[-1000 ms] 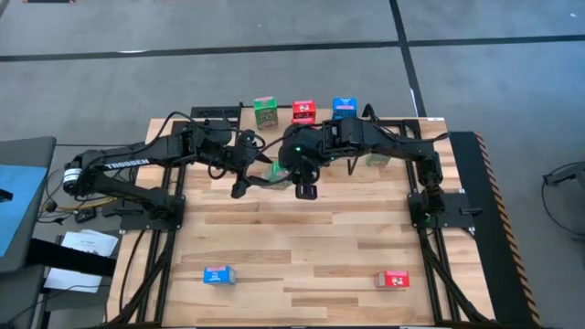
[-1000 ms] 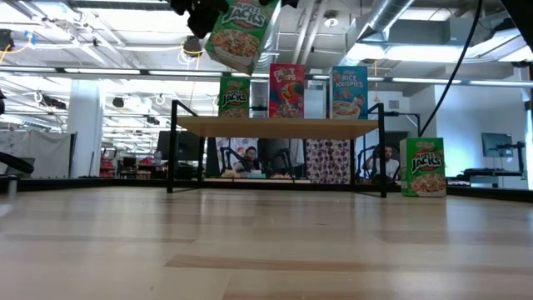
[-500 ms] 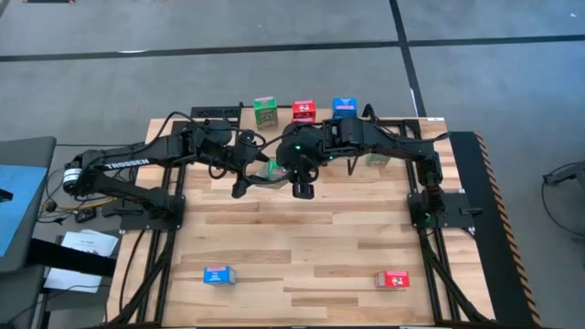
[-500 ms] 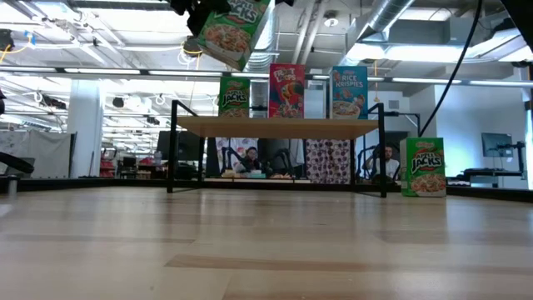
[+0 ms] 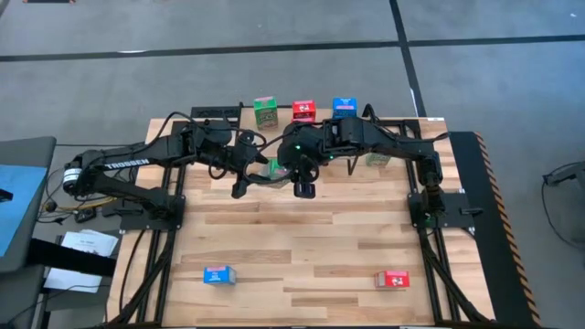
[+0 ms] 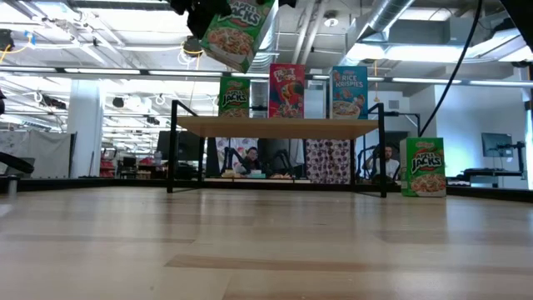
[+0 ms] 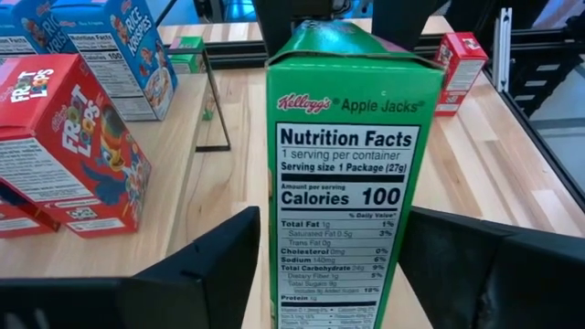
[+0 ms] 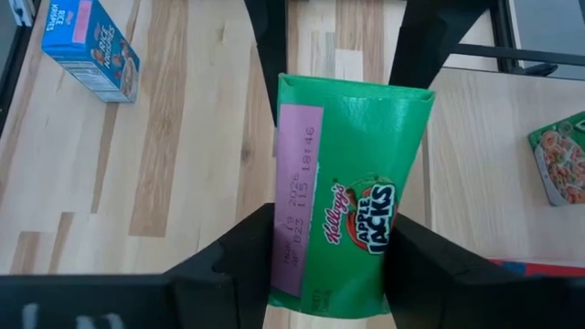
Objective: Stack cereal on shelf
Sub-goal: Put the bottom green cereal box on the shelf aligned with the other green cereal box, then put the red cereal box on the shelf aligned with the other red cereal boxes
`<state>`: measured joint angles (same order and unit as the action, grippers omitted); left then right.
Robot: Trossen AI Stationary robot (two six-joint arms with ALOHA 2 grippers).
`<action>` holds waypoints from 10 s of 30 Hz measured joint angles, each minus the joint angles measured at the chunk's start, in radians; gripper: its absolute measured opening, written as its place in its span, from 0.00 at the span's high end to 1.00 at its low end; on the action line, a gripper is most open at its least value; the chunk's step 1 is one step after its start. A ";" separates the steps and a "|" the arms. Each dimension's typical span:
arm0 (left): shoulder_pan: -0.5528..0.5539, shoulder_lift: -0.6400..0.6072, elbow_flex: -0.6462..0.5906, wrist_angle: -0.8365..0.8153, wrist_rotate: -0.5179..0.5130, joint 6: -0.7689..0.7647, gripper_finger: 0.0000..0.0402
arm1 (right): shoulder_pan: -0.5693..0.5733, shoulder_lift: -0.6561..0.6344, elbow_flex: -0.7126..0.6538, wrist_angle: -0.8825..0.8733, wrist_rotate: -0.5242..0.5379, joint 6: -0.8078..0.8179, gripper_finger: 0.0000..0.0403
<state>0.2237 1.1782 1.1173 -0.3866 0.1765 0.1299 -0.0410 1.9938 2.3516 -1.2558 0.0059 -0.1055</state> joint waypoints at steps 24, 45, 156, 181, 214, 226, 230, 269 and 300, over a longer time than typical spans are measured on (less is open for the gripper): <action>0.000 0.000 0.000 0.003 0.021 0.014 0.56 | -0.001 -0.009 0.001 0.008 -0.003 0.000 0.37; 0.001 -0.158 -0.019 -0.019 0.021 0.023 0.56 | 0.007 -0.167 0.001 0.017 0.049 -0.011 0.37; 0.585 0.043 -0.467 0.733 0.170 -0.101 0.30 | 0.156 -0.286 0.002 -0.076 0.048 0.053 0.37; 0.585 -0.160 -0.466 0.586 0.186 -0.167 0.30 | 0.156 -0.286 0.002 -0.076 0.048 0.053 0.37; 0.409 -0.396 -0.466 0.417 0.394 -0.336 0.31 | 0.314 -0.286 -0.325 -0.316 0.045 0.390 0.37; 0.372 -0.396 -0.466 0.394 0.392 -0.334 0.31 | 0.435 -0.287 -0.483 -0.316 -0.026 0.579 0.37; 0.366 -0.396 -0.466 0.395 0.384 -0.333 0.31 | 0.488 -0.287 -0.518 -0.315 -0.064 0.641 0.37; 0.358 -0.396 -0.466 0.398 0.357 -0.377 0.31 | 0.877 -0.257 -0.542 -0.319 -0.086 1.088 0.37; 0.313 -0.395 -0.466 0.399 0.335 -0.379 0.31 | 0.906 -0.122 -0.595 -0.318 -0.085 1.099 0.37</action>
<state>0.5369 0.7830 0.6518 0.0124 0.5113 -0.2489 0.8648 1.8717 1.7564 -1.5742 -0.0787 0.9933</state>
